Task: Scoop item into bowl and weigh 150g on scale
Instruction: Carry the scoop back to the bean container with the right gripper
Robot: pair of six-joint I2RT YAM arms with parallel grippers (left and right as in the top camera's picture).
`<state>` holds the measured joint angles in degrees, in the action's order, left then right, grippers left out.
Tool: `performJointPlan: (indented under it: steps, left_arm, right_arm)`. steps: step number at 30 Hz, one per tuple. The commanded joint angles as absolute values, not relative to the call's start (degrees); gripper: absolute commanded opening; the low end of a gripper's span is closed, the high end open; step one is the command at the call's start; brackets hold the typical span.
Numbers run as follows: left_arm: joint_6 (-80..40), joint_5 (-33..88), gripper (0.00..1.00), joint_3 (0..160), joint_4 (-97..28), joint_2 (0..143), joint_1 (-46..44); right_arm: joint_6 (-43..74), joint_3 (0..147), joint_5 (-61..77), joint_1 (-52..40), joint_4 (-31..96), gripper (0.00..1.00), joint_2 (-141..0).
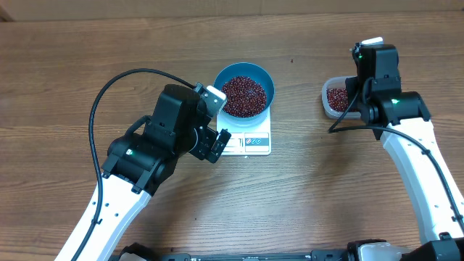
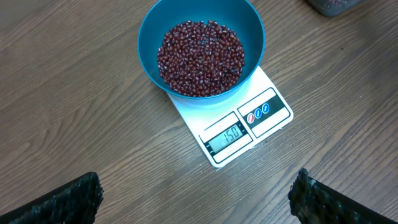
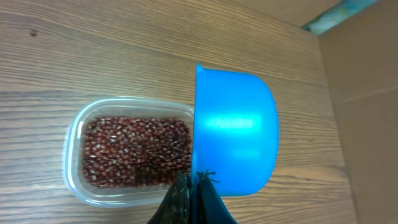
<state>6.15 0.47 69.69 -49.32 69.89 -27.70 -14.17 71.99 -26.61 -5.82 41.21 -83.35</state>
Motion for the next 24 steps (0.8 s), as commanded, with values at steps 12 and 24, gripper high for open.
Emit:
performJointPlan:
  steps: [12,24]
  left_arm:
    - [6.83,1.10,1.00,70.98,-49.12,70.13,-27.38]
    - [6.83,1.10,0.99,70.98,-49.12,70.13,-27.38]
  right_arm:
    - [21.67,72.36,-27.86,-5.39,40.82,0.04,-83.94]
    - [61.87,72.34,-22.37,-5.39,40.84,0.04,-93.49]
